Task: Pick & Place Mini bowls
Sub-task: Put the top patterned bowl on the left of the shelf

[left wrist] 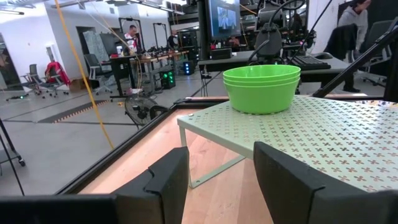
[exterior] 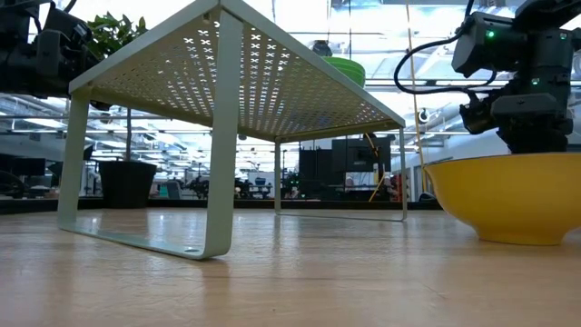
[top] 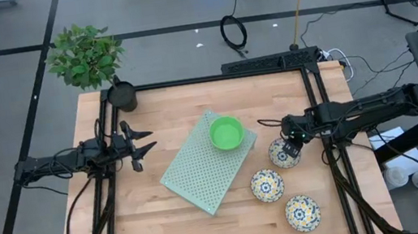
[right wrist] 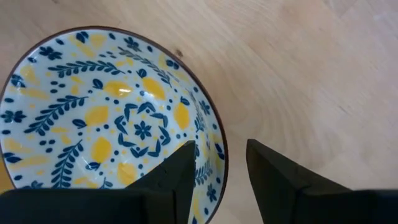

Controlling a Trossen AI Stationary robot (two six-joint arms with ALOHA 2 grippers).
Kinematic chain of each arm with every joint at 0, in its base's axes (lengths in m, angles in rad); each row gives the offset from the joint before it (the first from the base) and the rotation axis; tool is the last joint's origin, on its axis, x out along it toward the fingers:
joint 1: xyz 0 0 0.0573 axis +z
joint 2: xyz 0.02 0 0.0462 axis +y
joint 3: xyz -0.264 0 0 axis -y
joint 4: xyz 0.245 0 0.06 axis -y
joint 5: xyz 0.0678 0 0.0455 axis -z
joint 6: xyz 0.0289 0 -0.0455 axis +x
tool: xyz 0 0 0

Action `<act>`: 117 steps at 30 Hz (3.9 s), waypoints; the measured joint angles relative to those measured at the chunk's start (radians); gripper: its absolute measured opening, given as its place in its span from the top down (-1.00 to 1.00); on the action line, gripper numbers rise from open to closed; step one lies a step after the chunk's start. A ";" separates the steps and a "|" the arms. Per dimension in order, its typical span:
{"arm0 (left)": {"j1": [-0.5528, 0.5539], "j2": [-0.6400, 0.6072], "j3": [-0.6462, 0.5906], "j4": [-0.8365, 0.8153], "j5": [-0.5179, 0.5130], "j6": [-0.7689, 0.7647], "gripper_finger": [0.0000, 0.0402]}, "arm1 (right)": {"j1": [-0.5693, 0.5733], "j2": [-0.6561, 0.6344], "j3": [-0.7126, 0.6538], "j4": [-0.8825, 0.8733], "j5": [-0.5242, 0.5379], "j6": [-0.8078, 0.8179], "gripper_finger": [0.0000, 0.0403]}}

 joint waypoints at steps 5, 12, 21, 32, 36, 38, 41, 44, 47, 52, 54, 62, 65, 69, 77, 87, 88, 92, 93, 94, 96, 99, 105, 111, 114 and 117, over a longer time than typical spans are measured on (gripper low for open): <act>0.000 0.000 0.000 0.000 0.000 0.000 0.09 | 0.000 0.000 0.000 0.000 0.000 0.000 0.36; 0.000 0.000 0.000 0.000 0.000 0.000 0.09 | 0.000 0.000 0.000 -0.009 -0.003 0.010 0.36; 0.000 0.000 0.000 0.000 0.000 0.000 0.09 | 0.000 0.000 0.000 -0.034 -0.003 0.020 0.36; 0.000 0.000 0.000 0.000 0.000 0.000 0.09 | 0.000 0.000 0.000 -0.034 -0.001 0.018 0.36; 0.000 0.000 0.000 0.000 0.000 0.000 0.09 | 0.000 0.000 0.000 -0.034 0.000 0.012 0.36; 0.000 0.000 0.000 0.000 0.000 0.000 0.09 | 0.000 0.000 0.000 -0.034 0.000 0.005 0.36; 0.000 0.000 0.000 0.000 0.000 0.000 0.09 | 0.000 0.000 0.000 -0.034 0.000 0.002 0.36; 0.000 0.000 0.000 0.000 0.000 0.000 0.09 | 0.000 0.000 0.000 -0.034 0.000 0.002 0.36; 0.000 0.000 0.000 0.000 0.000 0.000 0.09 | 0.000 0.000 0.000 -0.033 0.000 0.005 0.36; 0.000 0.000 0.000 0.000 0.000 0.000 0.09 | 0.000 0.000 0.000 -0.030 0.001 0.005 0.36; 0.000 0.000 0.000 0.000 0.000 0.000 0.09 | 0.000 0.000 0.000 -0.030 0.003 0.003 0.36; 0.000 0.000 0.000 0.000 0.000 0.000 0.09 | 0.000 0.000 0.000 -0.029 0.004 -0.006 0.51; 0.000 0.000 0.000 0.000 0.000 0.000 0.09 | 0.000 0.000 0.000 -0.029 0.004 -0.008 0.63; 0.000 0.000 0.000 0.000 0.000 0.000 0.09 | 0.000 0.000 0.000 -0.029 0.004 -0.017 0.80; 0.000 0.000 0.000 0.000 0.000 0.000 0.09 | 0.000 -0.001 0.004 -0.022 -0.002 -0.031 0.96; 0.000 0.000 0.000 0.000 0.000 0.000 0.09 | 0.000 -0.002 0.003 0.005 0.157 -0.054 0.98; 0.000 0.000 0.000 0.000 0.000 0.000 0.09 | 0.000 -0.002 0.003 0.022 0.190 -0.057 0.99; 0.000 0.000 0.000 0.000 0.000 0.000 0.09 | 0.000 0.000 0.001 0.113 0.343 -0.100 1.00; 0.000 0.000 0.000 0.000 0.000 0.000 0.09 | 0.000 0.000 0.000 0.138 0.375 -0.114 1.00; 0.000 0.000 0.000 0.000 0.000 0.000 0.09 | 0.000 0.001 0.000 0.159 0.402 -0.131 1.00; 0.000 0.000 0.000 0.000 0.000 0.000 0.09 | 0.000 0.002 -0.002 0.195 0.436 -0.162 1.00; 0.000 0.000 0.000 0.000 0.000 0.000 0.09 | -0.001 0.002 -0.004 0.232 0.473 -0.198 1.00; 0.000 0.000 0.000 0.000 0.000 0.000 0.09 | -0.001 0.002 -0.003 0.323 0.557 -0.280 1.00; 0.000 0.000 0.000 0.000 0.000 0.000 0.09 | 0.000 0.002 -0.002 0.444 0.583 -0.398 1.00; 0.000 0.000 0.000 0.000 0.000 0.000 0.09 | 0.000 0.002 -0.002 0.485 0.583 -0.446 1.00; 0.000 0.000 0.000 0.000 0.000 0.000 0.09 | -0.001 0.002 -0.002 0.511 0.584 -0.490 1.00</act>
